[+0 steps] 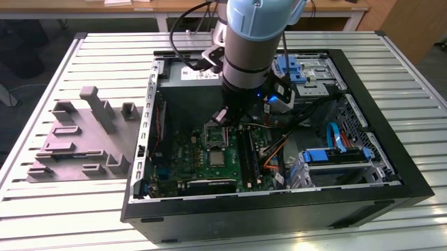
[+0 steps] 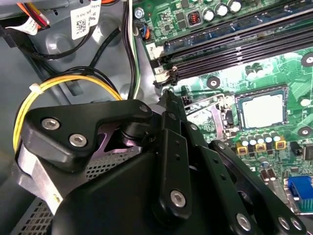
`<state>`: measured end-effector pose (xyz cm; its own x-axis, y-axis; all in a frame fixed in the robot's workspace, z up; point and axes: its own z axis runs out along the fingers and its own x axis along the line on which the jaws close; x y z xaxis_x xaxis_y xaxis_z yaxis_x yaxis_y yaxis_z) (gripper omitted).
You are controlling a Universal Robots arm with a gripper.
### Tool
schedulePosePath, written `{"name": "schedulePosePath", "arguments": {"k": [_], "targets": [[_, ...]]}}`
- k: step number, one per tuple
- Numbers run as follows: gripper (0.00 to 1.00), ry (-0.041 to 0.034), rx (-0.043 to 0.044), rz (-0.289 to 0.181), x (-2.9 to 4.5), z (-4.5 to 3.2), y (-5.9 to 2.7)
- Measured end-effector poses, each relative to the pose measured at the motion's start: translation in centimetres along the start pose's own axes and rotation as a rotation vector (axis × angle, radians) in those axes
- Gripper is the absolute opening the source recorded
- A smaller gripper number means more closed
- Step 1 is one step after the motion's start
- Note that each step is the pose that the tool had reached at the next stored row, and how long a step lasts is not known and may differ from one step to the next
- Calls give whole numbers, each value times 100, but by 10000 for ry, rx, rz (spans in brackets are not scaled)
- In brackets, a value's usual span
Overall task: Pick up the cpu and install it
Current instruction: 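Close the cpu cover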
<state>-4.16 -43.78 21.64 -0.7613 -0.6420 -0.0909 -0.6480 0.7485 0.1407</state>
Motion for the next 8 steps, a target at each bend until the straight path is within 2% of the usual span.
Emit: {"name": "schedulePosePath", "arguments": {"k": [8], "targets": [[11, -26, -32, -2, -14, 47, 15]]}}
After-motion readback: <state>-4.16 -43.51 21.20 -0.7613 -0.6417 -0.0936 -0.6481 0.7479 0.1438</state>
